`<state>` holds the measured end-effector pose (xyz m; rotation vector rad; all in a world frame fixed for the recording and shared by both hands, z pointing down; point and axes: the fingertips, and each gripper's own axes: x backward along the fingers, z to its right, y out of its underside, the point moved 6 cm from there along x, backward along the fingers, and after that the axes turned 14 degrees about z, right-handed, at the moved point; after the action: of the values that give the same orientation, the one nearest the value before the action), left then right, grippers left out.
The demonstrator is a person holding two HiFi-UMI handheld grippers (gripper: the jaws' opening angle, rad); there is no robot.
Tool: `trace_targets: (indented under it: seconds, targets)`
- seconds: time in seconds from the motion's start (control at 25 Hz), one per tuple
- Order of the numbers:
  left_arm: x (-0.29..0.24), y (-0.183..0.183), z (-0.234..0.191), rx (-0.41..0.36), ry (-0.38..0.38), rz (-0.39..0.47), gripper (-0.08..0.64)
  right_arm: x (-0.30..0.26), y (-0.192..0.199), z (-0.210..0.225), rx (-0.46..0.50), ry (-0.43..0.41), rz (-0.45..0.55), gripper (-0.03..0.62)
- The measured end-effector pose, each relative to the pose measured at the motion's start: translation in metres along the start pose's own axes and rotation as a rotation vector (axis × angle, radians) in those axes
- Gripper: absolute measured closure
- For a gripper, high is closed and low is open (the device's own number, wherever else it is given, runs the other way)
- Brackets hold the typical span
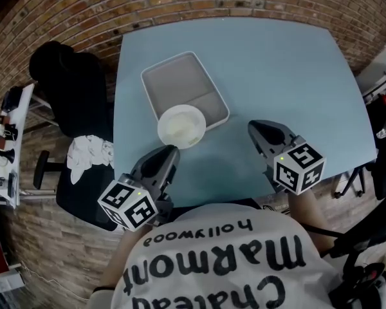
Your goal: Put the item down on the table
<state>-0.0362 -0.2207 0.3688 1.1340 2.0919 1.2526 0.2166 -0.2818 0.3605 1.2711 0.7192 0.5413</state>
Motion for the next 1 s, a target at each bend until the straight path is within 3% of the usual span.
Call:
trace_targets:
  seconds: [0.28, 1.0]
  targets:
    - [0.005, 0.003, -0.004, 0.043, -0.023, 0.011, 0.523, 0.008, 0.001, 0.014, -0.034, 0.037, 0.005, 0.583]
    - [0.006, 0.004, -0.009, 0.046, -0.050, 0.015, 0.523, 0.009, -0.003, 0.025, -0.029, 0.055, 0.024, 0.583]
